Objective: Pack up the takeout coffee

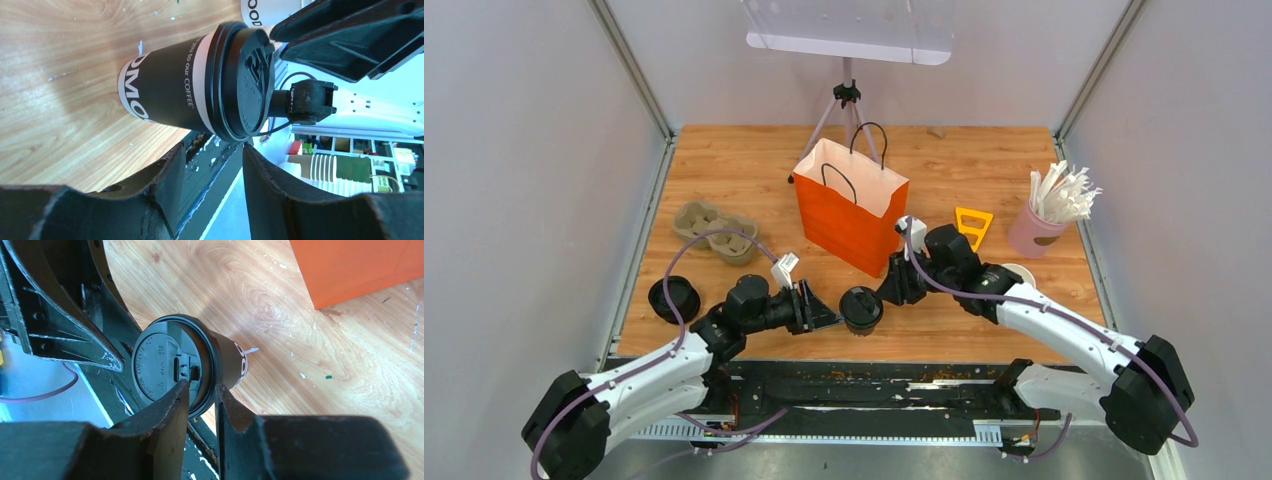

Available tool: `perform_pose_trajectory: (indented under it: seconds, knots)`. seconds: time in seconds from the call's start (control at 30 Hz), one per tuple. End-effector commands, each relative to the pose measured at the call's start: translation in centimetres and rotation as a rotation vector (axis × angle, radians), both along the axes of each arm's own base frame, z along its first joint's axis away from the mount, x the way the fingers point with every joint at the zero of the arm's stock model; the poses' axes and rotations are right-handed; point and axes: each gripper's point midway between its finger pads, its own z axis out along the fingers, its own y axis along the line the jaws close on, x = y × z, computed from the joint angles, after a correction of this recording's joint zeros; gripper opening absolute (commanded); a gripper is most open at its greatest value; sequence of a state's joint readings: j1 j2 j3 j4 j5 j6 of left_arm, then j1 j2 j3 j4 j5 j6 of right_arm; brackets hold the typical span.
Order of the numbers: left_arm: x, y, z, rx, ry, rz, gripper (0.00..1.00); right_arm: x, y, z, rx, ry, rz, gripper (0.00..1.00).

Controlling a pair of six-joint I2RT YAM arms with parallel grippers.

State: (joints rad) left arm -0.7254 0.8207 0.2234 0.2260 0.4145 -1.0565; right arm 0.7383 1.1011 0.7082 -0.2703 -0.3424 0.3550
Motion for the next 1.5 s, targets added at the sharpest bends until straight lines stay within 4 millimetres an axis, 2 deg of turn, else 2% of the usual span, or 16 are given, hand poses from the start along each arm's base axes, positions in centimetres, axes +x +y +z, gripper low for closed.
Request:
perform_pose_trajectory:
  seconds: [0.0, 0.07, 0.2, 0.3, 0.4, 0.57, 0.7, 0.9, 1.23, 1.47]
  knots:
    - [-0.2, 0.1, 0.6, -0.019, 0.006, 0.020, 0.56, 0.5, 0.7, 2.9, 0.008, -0.057, 0.050, 0.29]
    - [0.2, 0.4, 0.9, 0.017, -0.027, 0.031, 0.58, 0.3, 0.8, 3.7, 0.016, -0.041, 0.047, 0.32]
    - [1.6, 1.6, 1.0, 0.179, -0.083, 0.063, 0.60, -1.0, 1.1, 5.1, 0.088, 0.026, 0.031, 0.30]
    - [2.8, 1.5, 2.2, 0.215, -0.134, 0.070, 0.61, -2.3, 1.9, 6.0, 0.199, 0.082, 0.013, 0.22]
    - [3.9, 1.2, 2.9, 0.242, -0.167, 0.075, 0.62, -2.6, 2.0, 6.2, 0.239, 0.086, -0.026, 0.14]
    - [4.8, 0.4, 3.1, 0.245, -0.175, 0.073, 0.62, -2.3, 2.0, 5.1, 0.252, 0.104, -0.080, 0.02]
    - [5.2, 0.7, 2.6, 0.260, -0.166, 0.084, 0.61, -2.3, 2.3, 3.7, 0.241, 0.142, -0.087, 0.00]
    - [5.6, 0.9, 2.7, 0.237, -0.159, 0.089, 0.60, -2.4, 2.7, 2.5, 0.221, 0.159, -0.065, 0.00]
    - [4.9, -0.5, 2.3, 0.170, -0.162, 0.006, 0.60, -2.9, 2.9, 0.4, 0.146, 0.168, 0.011, 0.01]
    - [4.7, 0.7, 0.2, 0.235, -0.134, 0.039, 0.53, -3.2, 2.3, -0.8, 0.105, 0.152, 0.033, 0.02]
